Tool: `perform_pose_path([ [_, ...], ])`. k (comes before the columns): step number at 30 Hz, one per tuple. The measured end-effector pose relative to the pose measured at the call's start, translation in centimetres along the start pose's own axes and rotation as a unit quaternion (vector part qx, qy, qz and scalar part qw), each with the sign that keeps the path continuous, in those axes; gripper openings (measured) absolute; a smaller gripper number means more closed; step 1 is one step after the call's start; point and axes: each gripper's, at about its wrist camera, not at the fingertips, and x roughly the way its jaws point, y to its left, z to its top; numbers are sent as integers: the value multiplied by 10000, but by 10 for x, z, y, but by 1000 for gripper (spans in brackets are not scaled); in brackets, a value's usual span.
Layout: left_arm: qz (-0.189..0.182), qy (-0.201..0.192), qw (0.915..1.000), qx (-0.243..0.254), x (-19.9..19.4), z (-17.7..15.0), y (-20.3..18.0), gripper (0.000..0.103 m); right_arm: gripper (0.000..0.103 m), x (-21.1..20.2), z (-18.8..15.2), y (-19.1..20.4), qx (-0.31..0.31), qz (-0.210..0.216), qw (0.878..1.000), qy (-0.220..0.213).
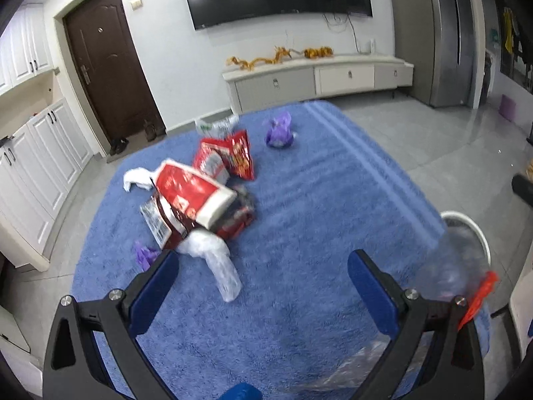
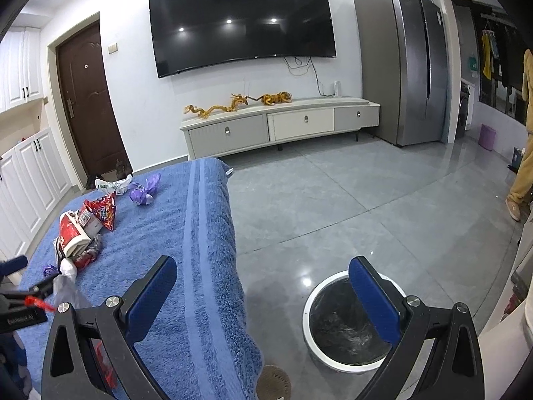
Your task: Collect trash
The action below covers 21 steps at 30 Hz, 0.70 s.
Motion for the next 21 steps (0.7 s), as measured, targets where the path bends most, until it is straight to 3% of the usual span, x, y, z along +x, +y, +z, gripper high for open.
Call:
perform_pose_path([
  [6,140,347,9993,19,19,-16,7,102,103,4,-1,-2,8,46,10000,49],
  [11,442,414,9981,76,25,-28,9,102,103,1,0,2,-52,53,10000,44],
  [21,177,159,9991,-358,-1,-27,27,102,103,-15,2,8,-155,98,9998,-91],
])
